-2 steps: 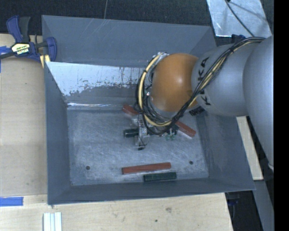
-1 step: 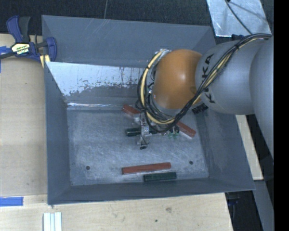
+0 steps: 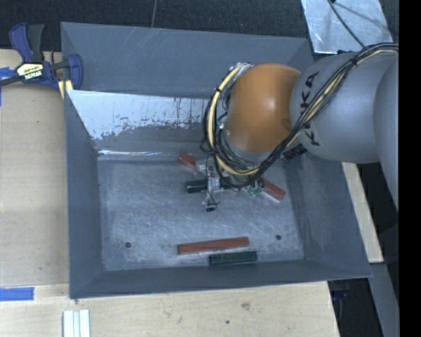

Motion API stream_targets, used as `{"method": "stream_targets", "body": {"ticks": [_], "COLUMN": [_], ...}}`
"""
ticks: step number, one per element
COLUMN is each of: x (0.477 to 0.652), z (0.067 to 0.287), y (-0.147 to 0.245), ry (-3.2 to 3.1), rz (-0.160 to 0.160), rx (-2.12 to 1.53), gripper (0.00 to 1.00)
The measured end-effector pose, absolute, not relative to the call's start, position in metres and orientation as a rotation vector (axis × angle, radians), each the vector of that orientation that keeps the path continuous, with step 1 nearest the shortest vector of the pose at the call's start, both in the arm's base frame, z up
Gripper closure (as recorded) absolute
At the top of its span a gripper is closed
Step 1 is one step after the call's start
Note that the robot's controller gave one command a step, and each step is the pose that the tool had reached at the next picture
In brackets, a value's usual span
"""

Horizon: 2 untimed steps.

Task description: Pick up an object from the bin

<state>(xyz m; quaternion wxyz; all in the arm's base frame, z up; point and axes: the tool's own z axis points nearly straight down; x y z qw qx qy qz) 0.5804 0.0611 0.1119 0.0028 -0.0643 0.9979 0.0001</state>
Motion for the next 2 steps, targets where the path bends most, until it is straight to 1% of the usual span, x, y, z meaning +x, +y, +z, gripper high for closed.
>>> {"method": "stream_targets", "body": {"ticks": [2], "x": [0.5799], "z": [0.1295], "y": [0.061], "ry": [3.13], "rz": [0.0], "rx": [-0.2], "gripper": [1.0]}}
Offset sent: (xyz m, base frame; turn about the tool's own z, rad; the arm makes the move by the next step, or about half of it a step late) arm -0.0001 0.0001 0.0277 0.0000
